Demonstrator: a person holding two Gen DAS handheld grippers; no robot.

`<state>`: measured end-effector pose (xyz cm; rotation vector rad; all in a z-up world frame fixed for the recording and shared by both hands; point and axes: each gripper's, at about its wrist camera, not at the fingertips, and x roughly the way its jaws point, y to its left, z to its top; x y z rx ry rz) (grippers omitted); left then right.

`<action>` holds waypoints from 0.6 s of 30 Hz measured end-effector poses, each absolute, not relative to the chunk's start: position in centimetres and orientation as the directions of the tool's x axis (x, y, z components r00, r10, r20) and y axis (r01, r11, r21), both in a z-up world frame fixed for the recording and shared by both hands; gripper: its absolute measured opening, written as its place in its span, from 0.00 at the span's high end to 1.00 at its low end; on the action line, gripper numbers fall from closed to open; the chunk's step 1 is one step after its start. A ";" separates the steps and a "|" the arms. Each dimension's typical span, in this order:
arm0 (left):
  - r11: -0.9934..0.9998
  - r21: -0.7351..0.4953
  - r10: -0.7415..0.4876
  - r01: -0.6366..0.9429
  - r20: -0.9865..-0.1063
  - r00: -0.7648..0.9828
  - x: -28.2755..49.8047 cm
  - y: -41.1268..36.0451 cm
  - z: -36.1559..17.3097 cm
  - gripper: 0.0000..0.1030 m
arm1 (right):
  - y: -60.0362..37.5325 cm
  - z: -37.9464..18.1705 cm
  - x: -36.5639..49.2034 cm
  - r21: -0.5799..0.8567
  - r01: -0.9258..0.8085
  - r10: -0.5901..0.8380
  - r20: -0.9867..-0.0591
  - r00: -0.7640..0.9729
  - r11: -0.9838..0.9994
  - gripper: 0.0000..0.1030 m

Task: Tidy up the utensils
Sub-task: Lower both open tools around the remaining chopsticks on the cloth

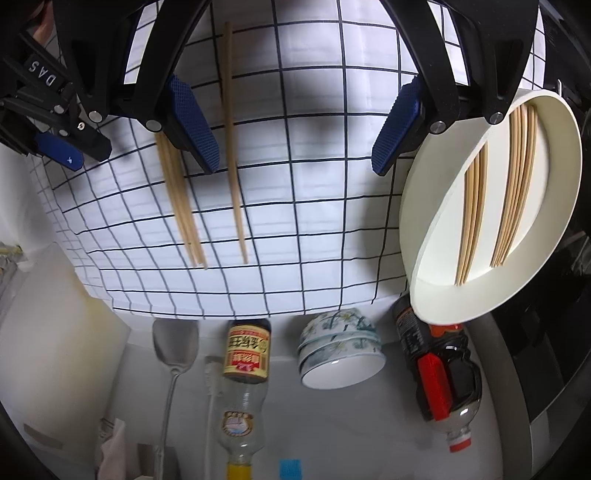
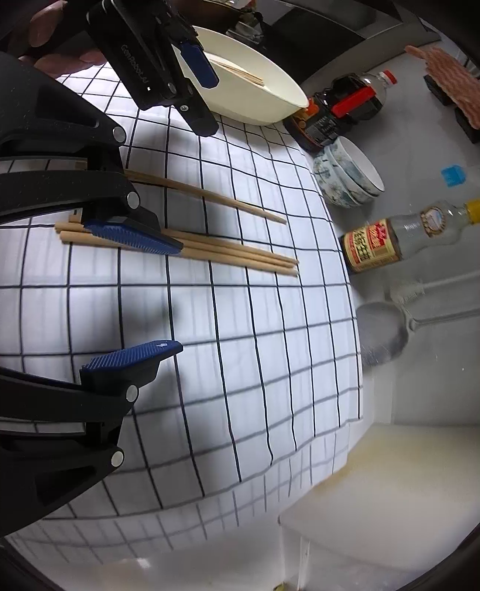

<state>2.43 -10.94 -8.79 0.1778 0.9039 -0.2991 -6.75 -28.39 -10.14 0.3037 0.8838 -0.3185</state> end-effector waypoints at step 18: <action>0.949 0.004 -0.181 0.317 -0.815 0.551 3.3 -10.5 -10.7 0.20 | -27.4 -12.8 -4.1 0.088 0.389 -0.153 -0.822 0.549 0.917 0.55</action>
